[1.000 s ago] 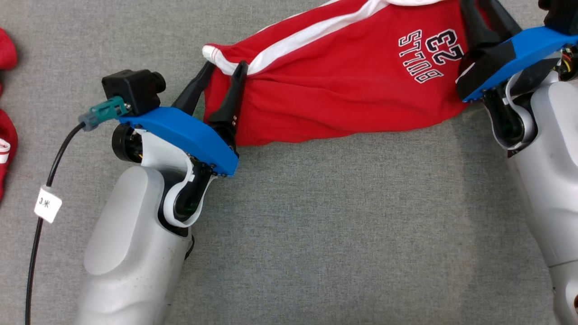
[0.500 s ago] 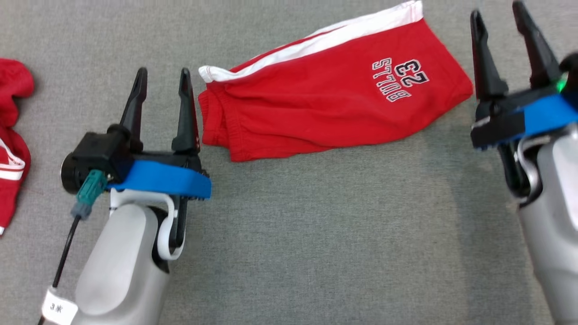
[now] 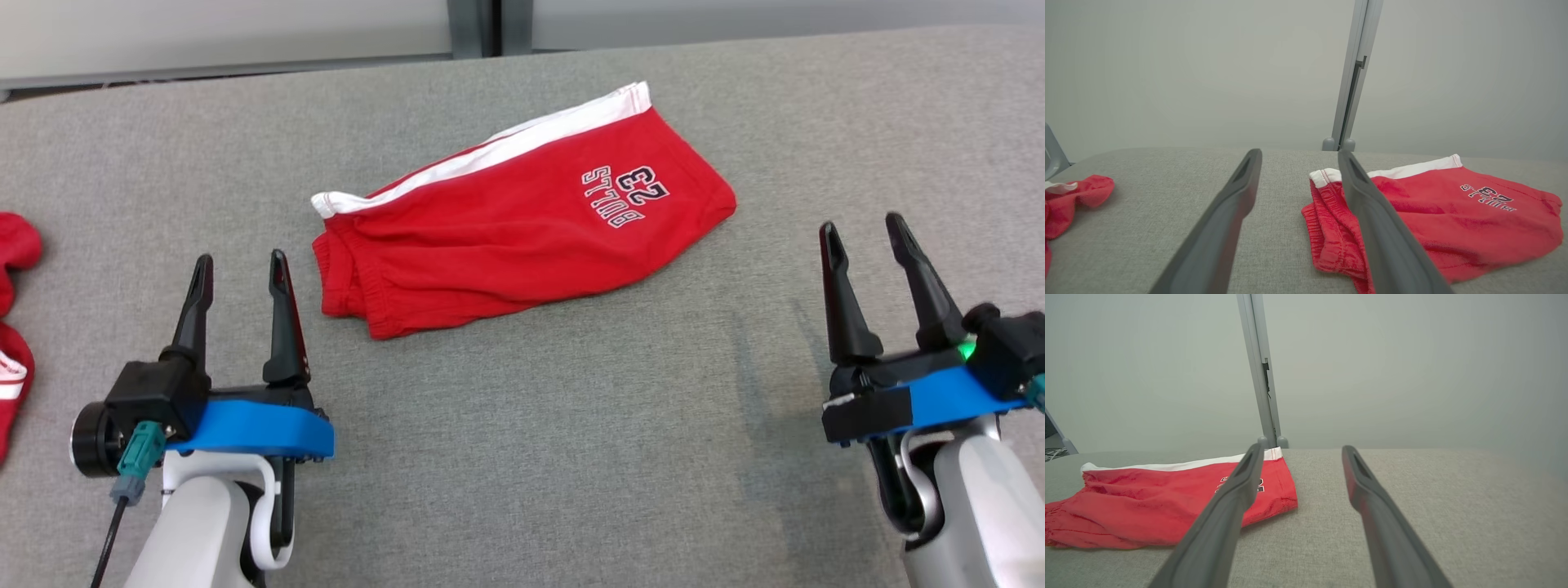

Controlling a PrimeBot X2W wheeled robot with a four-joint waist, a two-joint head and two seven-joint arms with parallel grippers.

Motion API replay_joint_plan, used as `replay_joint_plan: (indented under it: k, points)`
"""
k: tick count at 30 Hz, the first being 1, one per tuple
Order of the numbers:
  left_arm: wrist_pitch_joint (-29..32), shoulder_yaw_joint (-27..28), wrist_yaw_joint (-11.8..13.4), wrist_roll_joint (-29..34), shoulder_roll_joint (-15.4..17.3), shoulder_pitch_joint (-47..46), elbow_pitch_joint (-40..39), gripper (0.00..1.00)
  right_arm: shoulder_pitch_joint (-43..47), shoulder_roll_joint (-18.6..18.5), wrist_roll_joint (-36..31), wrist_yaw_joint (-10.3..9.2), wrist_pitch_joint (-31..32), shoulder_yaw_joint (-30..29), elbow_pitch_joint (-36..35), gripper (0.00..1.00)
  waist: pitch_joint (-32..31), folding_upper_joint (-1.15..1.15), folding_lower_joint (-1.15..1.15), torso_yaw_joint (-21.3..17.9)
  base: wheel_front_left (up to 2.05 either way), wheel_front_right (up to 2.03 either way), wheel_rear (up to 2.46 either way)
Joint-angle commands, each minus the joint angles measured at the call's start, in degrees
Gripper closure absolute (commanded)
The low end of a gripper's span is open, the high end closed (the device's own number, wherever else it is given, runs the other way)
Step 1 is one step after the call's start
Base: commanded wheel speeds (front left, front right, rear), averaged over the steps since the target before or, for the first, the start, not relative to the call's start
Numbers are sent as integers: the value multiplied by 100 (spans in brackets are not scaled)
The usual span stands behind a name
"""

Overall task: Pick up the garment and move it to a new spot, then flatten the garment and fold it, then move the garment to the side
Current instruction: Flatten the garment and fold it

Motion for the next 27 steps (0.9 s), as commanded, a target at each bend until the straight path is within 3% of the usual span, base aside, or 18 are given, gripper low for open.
replay_joint_plan:
  k: [1,18,27]
  points:
    - [-7,28,55,-13,53,134,8,0,199,52,-4,0,65,-38,-110,0,-135,1,2,-115,0,0,0]
    - [65,-14,110,-136,71,326,-14,0,697,129,98,0,468,-208,-709,0,-272,1,2,-114,0,0,0]
    - [36,-181,62,3,-3,-117,-216,0,-43,-156,268,0,726,-165,-285,0,328,1,2,217,0,0,0]
